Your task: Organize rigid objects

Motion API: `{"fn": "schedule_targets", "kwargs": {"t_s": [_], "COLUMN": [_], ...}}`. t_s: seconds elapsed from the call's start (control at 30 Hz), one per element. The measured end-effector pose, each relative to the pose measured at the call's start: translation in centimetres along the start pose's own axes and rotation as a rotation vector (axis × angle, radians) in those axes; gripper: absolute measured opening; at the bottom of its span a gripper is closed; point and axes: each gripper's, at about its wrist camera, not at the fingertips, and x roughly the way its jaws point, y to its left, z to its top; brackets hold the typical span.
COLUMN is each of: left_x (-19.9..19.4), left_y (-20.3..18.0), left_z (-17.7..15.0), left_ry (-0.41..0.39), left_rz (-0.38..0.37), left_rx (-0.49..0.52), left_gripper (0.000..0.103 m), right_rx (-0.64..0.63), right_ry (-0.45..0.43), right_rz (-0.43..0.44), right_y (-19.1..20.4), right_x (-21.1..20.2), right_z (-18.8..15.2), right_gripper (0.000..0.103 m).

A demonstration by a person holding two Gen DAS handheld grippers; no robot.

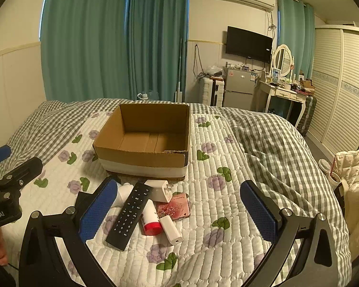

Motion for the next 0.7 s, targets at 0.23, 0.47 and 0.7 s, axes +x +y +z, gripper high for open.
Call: {"fn": "schedule_targets", "kwargs": {"t_s": [0.23, 0.47, 0.7], "left_x": [0.02, 0.0, 0.04], "left_y": [0.07, 0.09, 0.12], "left_z": [0.04, 0.04, 0.09], "left_ry": [-0.001, -0.002, -0.002], "left_rz": [0.0, 0.001, -0.002], "left_rx": [-0.001, -0.001, 0.0], "left_gripper": [0.103, 0.103, 0.103], "right_rx": [0.0, -0.001, 0.0], "right_ry": [0.002, 0.002, 0.002], "right_rz": [-0.002, -0.001, -0.002], "right_y": [-0.02, 0.03, 0.01], "right_x": [0.06, 0.07, 0.0], "right_z": [0.0, 0.04, 0.0], "right_gripper": [0.103, 0.103, 0.103]}}
